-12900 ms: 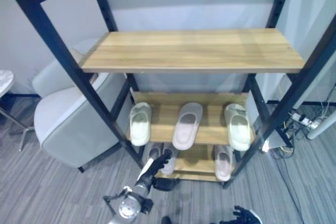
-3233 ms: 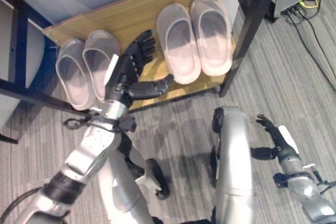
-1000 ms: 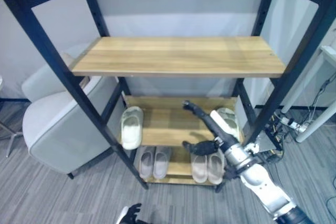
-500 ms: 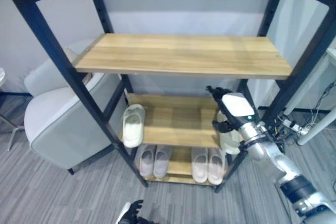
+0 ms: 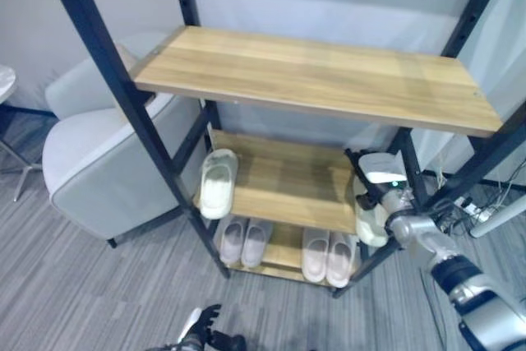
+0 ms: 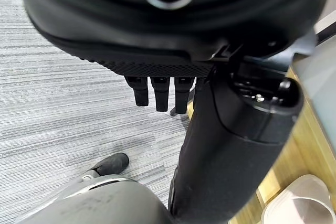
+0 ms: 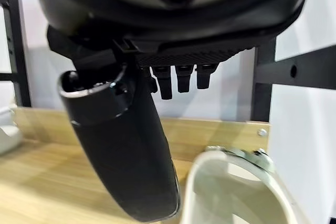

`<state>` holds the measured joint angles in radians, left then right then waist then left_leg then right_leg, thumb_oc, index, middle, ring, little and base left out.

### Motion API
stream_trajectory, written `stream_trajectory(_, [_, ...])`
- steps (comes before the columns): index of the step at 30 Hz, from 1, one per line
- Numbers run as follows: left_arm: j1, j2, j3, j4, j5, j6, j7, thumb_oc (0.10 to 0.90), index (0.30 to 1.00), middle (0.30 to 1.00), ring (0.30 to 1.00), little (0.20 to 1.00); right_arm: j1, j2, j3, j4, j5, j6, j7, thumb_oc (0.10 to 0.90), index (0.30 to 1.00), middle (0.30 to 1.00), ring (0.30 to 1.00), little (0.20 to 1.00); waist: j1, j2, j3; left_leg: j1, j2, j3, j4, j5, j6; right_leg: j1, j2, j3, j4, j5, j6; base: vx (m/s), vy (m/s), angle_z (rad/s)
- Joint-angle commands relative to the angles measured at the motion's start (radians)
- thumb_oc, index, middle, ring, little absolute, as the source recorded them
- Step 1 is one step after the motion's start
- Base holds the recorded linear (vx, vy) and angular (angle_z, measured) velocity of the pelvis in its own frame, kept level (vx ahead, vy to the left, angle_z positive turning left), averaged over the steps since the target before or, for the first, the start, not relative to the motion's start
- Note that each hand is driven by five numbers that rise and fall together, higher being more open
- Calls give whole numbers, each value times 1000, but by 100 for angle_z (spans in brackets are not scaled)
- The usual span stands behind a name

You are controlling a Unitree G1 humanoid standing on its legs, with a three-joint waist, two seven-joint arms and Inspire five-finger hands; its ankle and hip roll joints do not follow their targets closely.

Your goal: Arrange the slippers neatly on the shoe rack.

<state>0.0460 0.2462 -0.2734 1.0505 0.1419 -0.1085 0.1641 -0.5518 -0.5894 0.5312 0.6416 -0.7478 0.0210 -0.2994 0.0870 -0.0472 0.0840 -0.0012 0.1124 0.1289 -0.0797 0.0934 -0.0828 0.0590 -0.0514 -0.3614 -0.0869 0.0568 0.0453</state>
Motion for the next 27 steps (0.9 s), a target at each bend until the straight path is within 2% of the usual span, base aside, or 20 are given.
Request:
stream_trajectory(1, [-38, -47, -83, 45, 26, -3, 7, 800, 900, 900, 900, 900, -193, -20, -2, 36, -61, 30, -47, 800, 900, 900, 900, 900, 15, -30, -12, 27, -33, 59, -8, -103, 2, 18, -36, 21, 12, -82, 89, 0, 0, 0])
stream_trajectory(7, [-51, -46, -89, 39, 26, 0, 0, 800, 900, 900, 900, 900, -236, -47, 19, 65, -88, 50, -26, 800, 900, 900, 900, 900, 18, -35, 3, 1, -35, 52, -8, -95, 0, -3, -41, 14, 10, -78, 90, -21, 0, 1])
stream_trajectory(11, [-59, -43, -81, 42, 26, 2, -7, 800, 900, 900, 900, 900, -254, -108, 54, 24, -156, 45, 4, 800, 900, 900, 900, 900, 18, -46, 9, -25, -36, 40, -8, -87, -5, -20, -44, -1, 8, -76, 92, -13, -6, 14])
stream_trajectory(18, [-67, -34, -77, 35, 23, -5, -14, 800, 900, 900, 900, 900, -261, -171, 75, 44, -166, 38, 18, 800, 900, 900, 900, 900, 26, -49, 21, -55, -39, 23, -8, -76, -15, -37, -51, -19, 8, -72, 93, -11, -2, 7])
stream_trajectory(23, [-75, -29, -73, 35, 22, -6, -15, 800, 900, 900, 900, 900, -258, -208, 64, 30, -156, 34, 22, 800, 900, 900, 900, 900, 26, -50, 23, -75, -39, 11, -8, -70, -19, -48, -54, -34, 8, -69, 94, -25, -5, 16])
stream_trajectory(25, [-86, -25, -65, 40, 28, -1, -15, 800, 900, 900, 900, 900, -239, -257, 41, -39, -158, 26, 23, 800, 900, 900, 900, 900, 22, -54, 26, -86, -41, -1, -8, -67, -24, -53, -58, -51, 9, -68, 94, -22, -13, 12])
stream_trajectory(27, [-89, -25, -64, 40, 30, 0, -16, 800, 900, 900, 900, 900, -225, -273, 28, -63, -161, 23, 30, 800, 900, 900, 900, 900, 21, -55, 26, -87, -41, -7, -8, -67, -24, -51, -59, -56, 10, -68, 94, 1, -6, 15])
